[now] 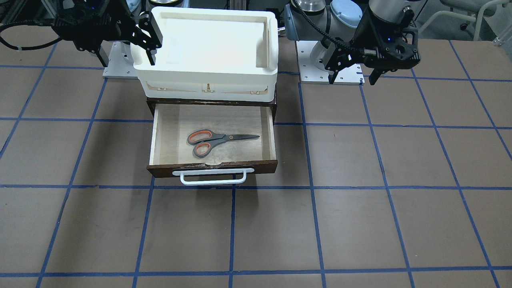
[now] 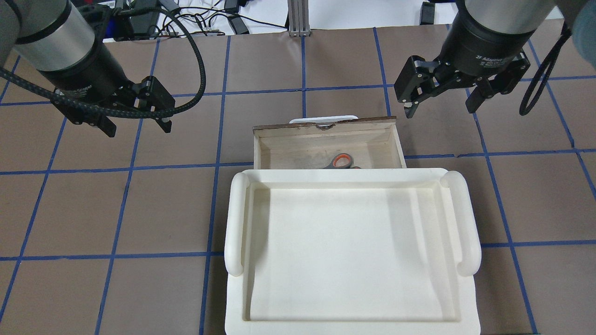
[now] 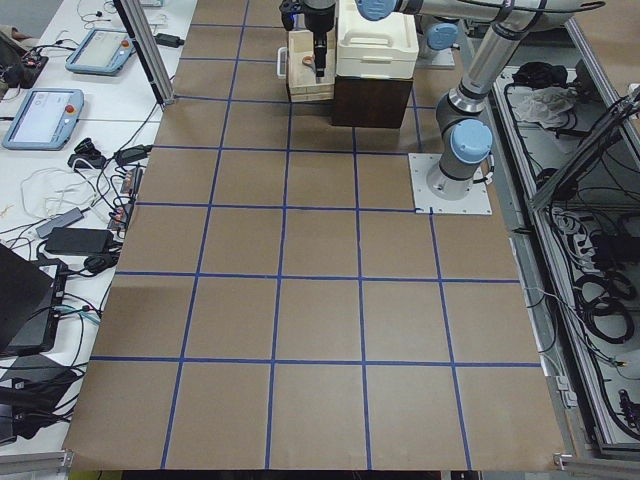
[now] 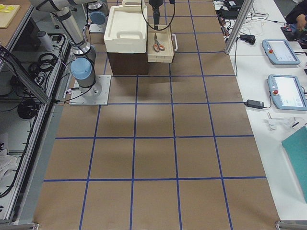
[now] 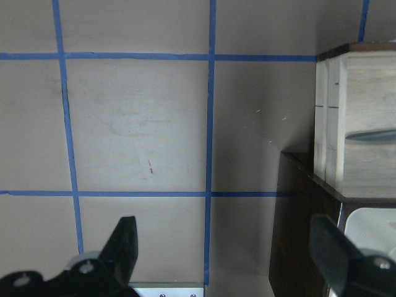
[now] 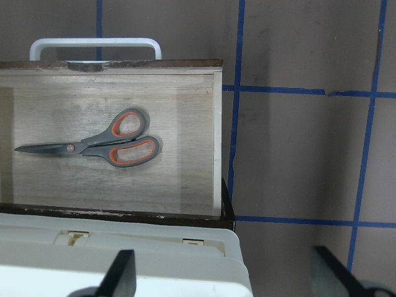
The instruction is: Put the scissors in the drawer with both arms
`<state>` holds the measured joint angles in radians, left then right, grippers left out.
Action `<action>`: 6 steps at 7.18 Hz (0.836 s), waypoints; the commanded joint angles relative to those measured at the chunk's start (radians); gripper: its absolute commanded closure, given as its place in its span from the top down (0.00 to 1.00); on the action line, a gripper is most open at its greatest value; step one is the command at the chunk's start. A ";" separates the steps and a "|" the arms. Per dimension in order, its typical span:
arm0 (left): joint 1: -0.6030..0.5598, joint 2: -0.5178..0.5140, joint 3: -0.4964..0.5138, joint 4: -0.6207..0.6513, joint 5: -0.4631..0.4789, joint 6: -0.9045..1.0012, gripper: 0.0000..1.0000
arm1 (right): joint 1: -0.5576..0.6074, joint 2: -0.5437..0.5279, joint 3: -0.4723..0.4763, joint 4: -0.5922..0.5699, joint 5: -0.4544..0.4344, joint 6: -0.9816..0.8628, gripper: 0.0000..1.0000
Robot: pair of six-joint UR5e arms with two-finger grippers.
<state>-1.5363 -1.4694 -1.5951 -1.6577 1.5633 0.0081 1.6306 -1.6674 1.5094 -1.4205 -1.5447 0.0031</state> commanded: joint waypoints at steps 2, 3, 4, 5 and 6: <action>-0.002 0.008 -0.017 0.045 0.029 -0.003 1.00 | 0.000 0.000 0.000 0.000 0.000 0.000 1.00; -0.002 0.006 -0.017 0.061 0.029 0.000 1.00 | 0.000 0.000 0.000 0.000 0.000 0.000 1.00; -0.004 -0.002 -0.019 0.081 0.029 -0.005 1.00 | 0.000 0.000 0.000 0.000 0.000 0.000 1.00; -0.004 -0.005 -0.019 0.082 0.029 -0.007 1.00 | 0.000 0.000 0.000 0.000 0.000 0.000 1.00; -0.004 -0.003 -0.017 0.082 0.029 0.001 1.00 | 0.002 0.000 0.000 0.000 0.000 0.001 1.00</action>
<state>-1.5397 -1.4717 -1.6132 -1.5793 1.5922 0.0043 1.6308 -1.6674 1.5094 -1.4205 -1.5447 0.0034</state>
